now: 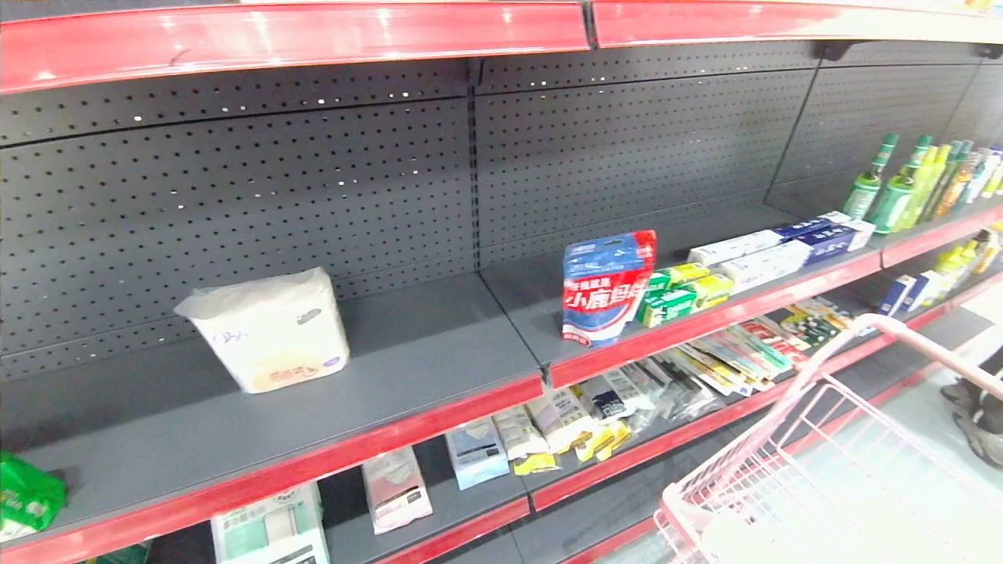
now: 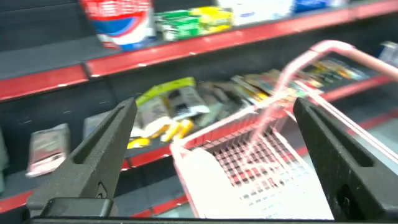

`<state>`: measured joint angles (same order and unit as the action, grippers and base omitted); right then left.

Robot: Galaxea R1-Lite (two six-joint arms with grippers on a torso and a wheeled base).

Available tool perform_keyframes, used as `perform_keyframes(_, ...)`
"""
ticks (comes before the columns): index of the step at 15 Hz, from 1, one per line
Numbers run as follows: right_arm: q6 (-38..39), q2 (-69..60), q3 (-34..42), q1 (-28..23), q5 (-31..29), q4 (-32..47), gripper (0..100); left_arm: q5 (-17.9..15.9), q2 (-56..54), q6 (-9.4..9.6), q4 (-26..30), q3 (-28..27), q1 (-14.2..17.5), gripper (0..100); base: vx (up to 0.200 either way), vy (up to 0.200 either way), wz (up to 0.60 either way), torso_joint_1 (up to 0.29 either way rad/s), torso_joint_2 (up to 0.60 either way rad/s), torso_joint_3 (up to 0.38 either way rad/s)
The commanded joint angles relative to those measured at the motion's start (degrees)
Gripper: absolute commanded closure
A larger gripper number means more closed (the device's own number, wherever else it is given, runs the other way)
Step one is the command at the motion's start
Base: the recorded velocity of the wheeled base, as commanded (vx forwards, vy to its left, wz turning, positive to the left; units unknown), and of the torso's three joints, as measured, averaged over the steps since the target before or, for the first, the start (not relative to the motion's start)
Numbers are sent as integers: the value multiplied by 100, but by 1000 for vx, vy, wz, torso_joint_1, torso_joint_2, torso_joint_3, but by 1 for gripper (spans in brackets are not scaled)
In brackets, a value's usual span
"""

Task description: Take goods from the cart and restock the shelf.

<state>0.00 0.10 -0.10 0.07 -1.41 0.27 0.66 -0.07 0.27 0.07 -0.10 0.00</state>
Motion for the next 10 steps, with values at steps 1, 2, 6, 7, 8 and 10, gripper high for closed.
perform_keyframes(1,0,-1,1,1,1,0,0,4,7,0,1,1,0,0,0,0,-600,-2,7,-2)
perform_keyframes(2,0,-1,1,1,1,0,0,4,7,0,1,10,0,0,0,0,-600,-7,-2,2)
perform_keyframes(6,26,-1,1,1,10,0,0,4,7,0,1,1,0,0,0,0,-150,1,-1,1)
perform_keyframes(7,26,-1,10,-7,10,0,0,4,7,0,1,1,0,0,0,0,0,0,0,0)
perform_keyframes(8,9,-1,10,1,18,0,0,4,7,8,1,10,0,0,0,0,0,0,0,0)
perform_keyframes(10,-35,25,1,19,36,0,0,4,7,8,1,1,0,0,0,0,0,0,0,0)
